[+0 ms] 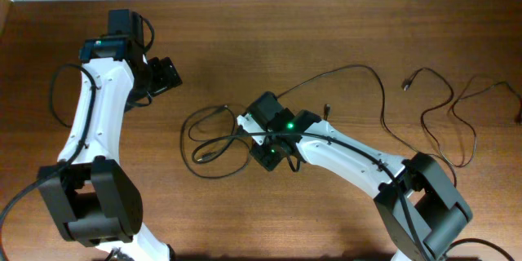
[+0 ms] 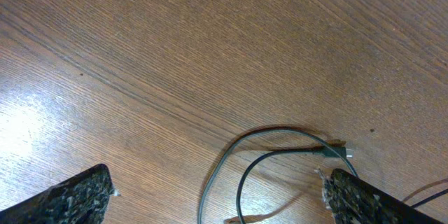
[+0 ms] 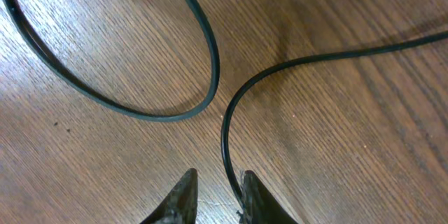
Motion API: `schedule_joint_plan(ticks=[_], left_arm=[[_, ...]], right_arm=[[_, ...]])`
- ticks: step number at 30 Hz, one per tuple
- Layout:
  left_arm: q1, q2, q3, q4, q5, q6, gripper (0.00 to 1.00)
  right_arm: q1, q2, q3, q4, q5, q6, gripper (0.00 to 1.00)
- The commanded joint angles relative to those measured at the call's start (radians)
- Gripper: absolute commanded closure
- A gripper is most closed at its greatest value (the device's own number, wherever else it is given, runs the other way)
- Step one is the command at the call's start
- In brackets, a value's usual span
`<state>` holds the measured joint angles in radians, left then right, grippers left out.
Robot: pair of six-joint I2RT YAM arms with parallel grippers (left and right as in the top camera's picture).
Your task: Untangle cables
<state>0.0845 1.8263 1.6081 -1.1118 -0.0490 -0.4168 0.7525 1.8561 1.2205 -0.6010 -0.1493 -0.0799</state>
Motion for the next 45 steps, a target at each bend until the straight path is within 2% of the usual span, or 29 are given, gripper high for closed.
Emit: schedule_joint_plan(ticks=[1, 2, 5, 6, 7, 8, 10, 13, 15, 19, 21, 27, 28, 29, 30, 31, 33, 38, 45], left_arm=[[0.002, 0.010, 0.010, -0.001, 0.007, -0.017, 0.01], [0.002, 0.010, 0.010, -0.001, 0.007, -0.017, 0.01], [0.002, 0.010, 0.010, -0.001, 0.008, -0.017, 0.01], [0.002, 0.010, 0.010, -0.002, 0.007, -0.017, 0.01], [0.002, 0.010, 0.010, -0.002, 0.007, -0.017, 0.01], [0.002, 0.010, 0.010, -0.004, 0.007, -0.017, 0.01], [0.002, 0.010, 0.010, -0.004, 0.007, -0.017, 0.01], [0.002, 0.010, 0.010, -0.004, 0.007, -0.017, 0.01], [0.002, 0.010, 0.010, -0.004, 0.007, -0.017, 0.01], [0.002, 0.010, 0.010, -0.004, 0.007, -0.017, 0.01], [0.002, 0.010, 0.010, -0.004, 0.008, -0.017, 0.01], [0.002, 0.010, 0.010, -0.004, 0.008, -0.017, 0.01], [0.002, 0.010, 0.010, -0.004, 0.008, -0.017, 0.01], [0.002, 0.010, 0.010, -0.004, 0.008, -0.017, 0.01], [0.002, 0.010, 0.010, -0.004, 0.008, -0.017, 0.01], [0.002, 0.010, 0.010, -0.004, 0.008, -0.017, 0.01], [0.002, 0.010, 0.010, -0.004, 0.008, -0.017, 0.01], [0.002, 0.010, 0.010, -0.004, 0.008, -0.017, 0.01], [0.002, 0.010, 0.010, -0.004, 0.008, -0.017, 0.01]], right_arm=[[-0.002, -0.002, -0.007, 0.009, 0.023, 0.001, 0.70], [-0.001, 0.000, -0.007, 0.010, 0.023, 0.001, 0.61], [0.000, 0.031, -0.007, 0.027, 0.029, 0.001, 0.57], [0.000, 0.048, -0.007, 0.032, 0.031, 0.001, 0.64], [0.000, 0.052, -0.007, 0.033, 0.031, 0.001, 0.91], [-0.001, 0.053, -0.007, 0.032, 0.031, 0.001, 0.96], [-0.007, 0.029, 0.006, 0.002, 0.031, 0.002, 0.96], [-0.062, -0.045, 0.082, -0.145, 0.051, 0.022, 0.96], [-0.148, -0.110, 0.153, -0.278, 0.146, 0.035, 0.96], [-0.310, -0.148, 0.162, -0.465, 0.285, 0.036, 0.96], [-0.400, -0.148, 0.157, -0.519, 0.297, 0.036, 0.96], [-0.626, -0.148, 0.157, -0.525, 0.297, 0.101, 0.96], [-0.656, -0.148, 0.157, -0.525, 0.293, 0.126, 0.84], [-0.674, -0.148, 0.157, -0.525, 0.280, 0.126, 0.60], [-0.680, -0.148, 0.157, -0.524, 0.258, 0.126, 0.45], [-0.681, -0.148, 0.157, -0.517, 0.203, 0.126, 0.35], [-0.681, -0.148, 0.157, -0.499, 0.109, 0.126, 0.27], [-0.653, -0.134, 0.140, -0.446, -0.195, 0.141, 0.26], [-0.462, -0.074, 0.055, -0.240, -0.274, 0.233, 0.26]])
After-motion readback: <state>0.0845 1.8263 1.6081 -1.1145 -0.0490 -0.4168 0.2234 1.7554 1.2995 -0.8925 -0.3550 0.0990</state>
